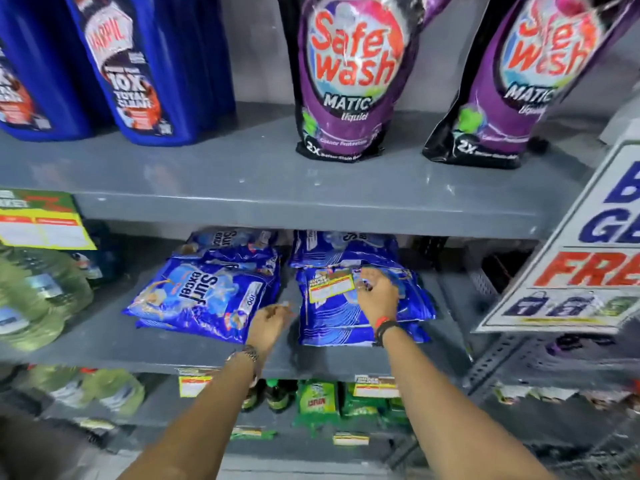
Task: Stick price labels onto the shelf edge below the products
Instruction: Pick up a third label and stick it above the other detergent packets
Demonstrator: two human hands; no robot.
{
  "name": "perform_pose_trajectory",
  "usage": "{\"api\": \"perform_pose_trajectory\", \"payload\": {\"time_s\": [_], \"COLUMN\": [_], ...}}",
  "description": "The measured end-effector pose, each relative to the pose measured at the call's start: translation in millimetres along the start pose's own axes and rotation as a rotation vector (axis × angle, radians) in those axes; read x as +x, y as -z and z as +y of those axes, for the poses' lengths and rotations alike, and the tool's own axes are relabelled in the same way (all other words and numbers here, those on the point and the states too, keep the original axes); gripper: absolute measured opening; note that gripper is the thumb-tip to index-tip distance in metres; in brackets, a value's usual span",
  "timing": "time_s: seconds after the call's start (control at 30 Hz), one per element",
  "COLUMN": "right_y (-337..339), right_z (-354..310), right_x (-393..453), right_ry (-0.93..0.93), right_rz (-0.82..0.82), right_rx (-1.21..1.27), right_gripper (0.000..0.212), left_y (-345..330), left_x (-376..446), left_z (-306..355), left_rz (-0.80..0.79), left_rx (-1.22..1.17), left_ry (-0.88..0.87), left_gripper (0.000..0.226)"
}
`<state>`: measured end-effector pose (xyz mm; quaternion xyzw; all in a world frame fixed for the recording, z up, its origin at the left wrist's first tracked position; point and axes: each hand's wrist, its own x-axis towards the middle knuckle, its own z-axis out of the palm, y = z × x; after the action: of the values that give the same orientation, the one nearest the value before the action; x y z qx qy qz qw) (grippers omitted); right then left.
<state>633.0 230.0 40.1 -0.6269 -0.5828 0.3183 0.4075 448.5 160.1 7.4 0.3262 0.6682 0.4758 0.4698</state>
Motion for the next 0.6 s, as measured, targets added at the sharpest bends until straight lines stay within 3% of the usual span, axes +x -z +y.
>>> {"api": "perform_pose_trajectory", "payload": {"time_s": [0.07, 0.17, 0.3, 0.47, 0.6], "right_y": [-3.3, -15.6, -26.7, -35.8, -34.4], "right_z": [8.7, 15.7, 8.3, 6.9, 9.3], "right_x": [22.4, 51.0, 74.1, 81.8, 79.7], "right_ry": [-0.049, -0.119, -0.202, -0.168, -0.249], "right_rz": [0.008, -0.084, -0.181, -0.196, -0.191], "right_rx": [-0.031, -0.147, -0.284, -0.358, -0.251], "right_gripper": [0.017, 0.023, 0.038, 0.028, 0.025], "left_y": [-11.2, -20.2, -29.5, -35.6, -36.1], "left_x": [22.0, 70.3, 107.2, 128.1, 125.3], "left_z": [8.0, 3.1, -0.8, -16.6, -17.4], "left_rz": [-0.02, 0.007, 0.064, 0.067, 0.043], "left_rx": [0.003, 0.124, 0.158, 0.186, 0.072], "left_ry": [0.062, 0.116, 0.114, 0.098, 0.126], "left_gripper": [0.022, 0.05, 0.038, 0.063, 0.043]}}
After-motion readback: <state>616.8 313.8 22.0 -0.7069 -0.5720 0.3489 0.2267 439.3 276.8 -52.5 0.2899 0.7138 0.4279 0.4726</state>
